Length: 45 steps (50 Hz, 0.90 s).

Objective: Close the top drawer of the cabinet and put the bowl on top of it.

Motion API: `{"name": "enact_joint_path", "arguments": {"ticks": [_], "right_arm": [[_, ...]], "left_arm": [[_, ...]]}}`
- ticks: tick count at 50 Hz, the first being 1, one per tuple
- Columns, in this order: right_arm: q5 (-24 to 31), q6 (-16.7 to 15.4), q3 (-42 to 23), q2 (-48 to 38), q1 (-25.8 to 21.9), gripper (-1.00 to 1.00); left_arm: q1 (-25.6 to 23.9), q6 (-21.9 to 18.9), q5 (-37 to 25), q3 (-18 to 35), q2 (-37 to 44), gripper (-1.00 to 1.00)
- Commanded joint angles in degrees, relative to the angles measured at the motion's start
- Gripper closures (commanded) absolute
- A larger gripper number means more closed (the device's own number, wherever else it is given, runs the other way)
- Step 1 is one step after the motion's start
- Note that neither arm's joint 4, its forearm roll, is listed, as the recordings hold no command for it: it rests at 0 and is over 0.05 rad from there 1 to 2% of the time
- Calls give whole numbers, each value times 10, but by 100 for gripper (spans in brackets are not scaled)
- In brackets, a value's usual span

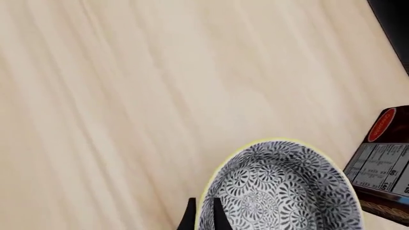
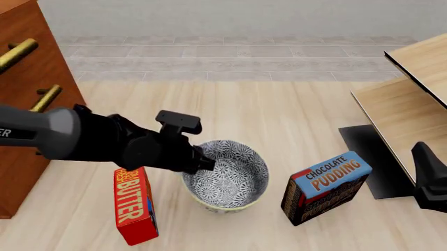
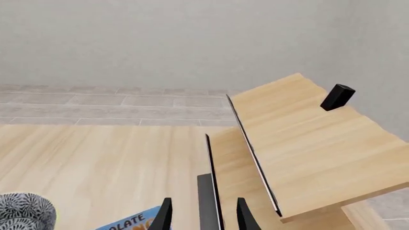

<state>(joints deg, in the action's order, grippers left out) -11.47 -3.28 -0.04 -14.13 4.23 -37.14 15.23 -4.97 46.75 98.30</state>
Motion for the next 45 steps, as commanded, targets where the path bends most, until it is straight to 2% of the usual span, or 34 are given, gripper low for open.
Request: {"name": "enact_joint_path", "arguments": {"ticks": [1, 11, 15, 19, 28, 31, 32, 35, 39, 42, 43, 45], "right_arm": [[2, 1, 0, 3, 1, -100], [2, 2, 0, 3, 2, -100], [2, 2, 0, 3, 2, -100], [3, 2, 0, 4, 3, -100], [4, 3, 0, 6, 3, -100], [5, 4, 0, 7, 3, -100], [5, 4, 0, 7, 3, -100], [5, 5, 0, 7, 4, -100], [6, 6, 0, 8, 4, -100], [5, 6, 0, 7, 4, -100], [4, 6, 0, 7, 4, -100], [5, 7, 0, 7, 4, -100]], "left_arm": [[2, -9, 2, 0, -13, 100], [2, -4, -3, 3, -28, 100], [-10, 13, -6, 3, -47, 100], [-20, 13, -12, 5, -63, 100], [-15, 28, -24, 10, -95, 100], [-22, 43, -26, 10, -115, 100], [-18, 62, -27, 8, -116, 100], [-25, 70, -29, 9, -127, 100], [-25, 74, -34, 10, -142, 100], [-19, 43, -39, 15, -168, 100], [-27, 61, -40, 12, -168, 100], [-33, 61, -40, 10, -176, 100]]}}
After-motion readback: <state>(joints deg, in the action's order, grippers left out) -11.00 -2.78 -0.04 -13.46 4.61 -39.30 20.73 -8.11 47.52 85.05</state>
